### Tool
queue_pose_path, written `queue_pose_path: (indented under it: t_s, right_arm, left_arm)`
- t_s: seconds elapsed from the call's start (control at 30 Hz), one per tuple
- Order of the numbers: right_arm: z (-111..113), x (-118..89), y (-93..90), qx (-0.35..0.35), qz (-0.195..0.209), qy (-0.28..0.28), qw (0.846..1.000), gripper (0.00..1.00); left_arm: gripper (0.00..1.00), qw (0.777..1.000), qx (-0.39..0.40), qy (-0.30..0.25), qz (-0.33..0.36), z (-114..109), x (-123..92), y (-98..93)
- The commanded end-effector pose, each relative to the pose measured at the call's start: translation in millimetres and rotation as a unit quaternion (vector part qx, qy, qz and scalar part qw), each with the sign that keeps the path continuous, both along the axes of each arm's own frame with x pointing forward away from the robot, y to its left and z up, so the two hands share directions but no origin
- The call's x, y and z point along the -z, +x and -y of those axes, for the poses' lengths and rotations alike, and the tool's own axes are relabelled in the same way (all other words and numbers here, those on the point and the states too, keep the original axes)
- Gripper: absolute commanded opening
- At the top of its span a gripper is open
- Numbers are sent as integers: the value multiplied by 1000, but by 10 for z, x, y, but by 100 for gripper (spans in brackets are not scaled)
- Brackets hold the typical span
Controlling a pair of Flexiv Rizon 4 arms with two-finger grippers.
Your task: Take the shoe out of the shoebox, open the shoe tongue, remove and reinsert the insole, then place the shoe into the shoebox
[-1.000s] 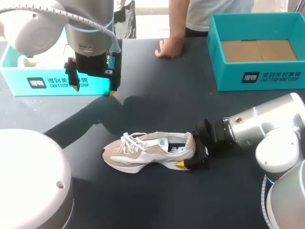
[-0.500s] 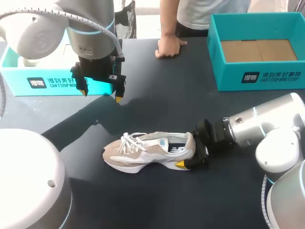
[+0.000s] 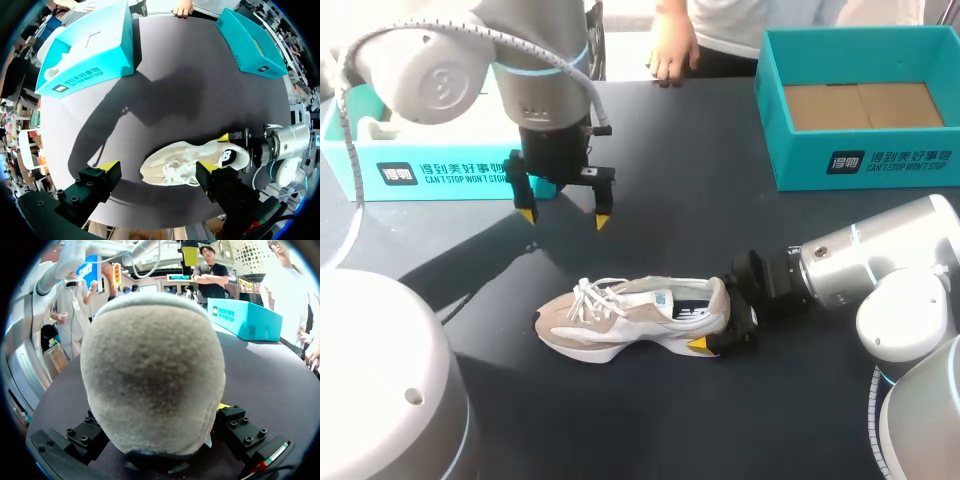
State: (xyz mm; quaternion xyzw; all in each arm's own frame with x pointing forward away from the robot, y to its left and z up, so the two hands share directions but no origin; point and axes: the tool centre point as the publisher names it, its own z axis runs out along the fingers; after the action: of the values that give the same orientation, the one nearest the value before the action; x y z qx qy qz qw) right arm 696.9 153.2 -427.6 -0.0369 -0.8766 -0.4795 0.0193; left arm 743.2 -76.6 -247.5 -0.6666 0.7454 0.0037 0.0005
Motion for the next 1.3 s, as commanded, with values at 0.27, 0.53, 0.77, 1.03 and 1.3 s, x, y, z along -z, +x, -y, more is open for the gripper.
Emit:
queue_pose_path:
  t_s: [0.27, 0.53, 0.77, 1.03, 1.3]
  right_arm:
    - [-34, 58, 43, 0, 0, -3, 1000, 0]
    - [-34, 58, 43, 0, 0, -3, 1000, 0]
    - [-34, 58, 43, 0, 0, -3, 1000, 0]
    - [-34, 58, 43, 0, 0, -3, 1000, 0]
    - [-34, 58, 43, 0, 0, -3, 1000, 0]
  left_arm:
    - [100, 999, 18, 39, -12, 701, 351, -405]
    - [100, 998, 25, 54, -4, 914, 593, -507]
    - [100, 997, 35, 73, -7, 976, 781, -498]
    - [100, 996, 35, 80, -20, 1006, 958, -508]
    - [100, 995, 37, 85, -19, 1114, 1033, -485]
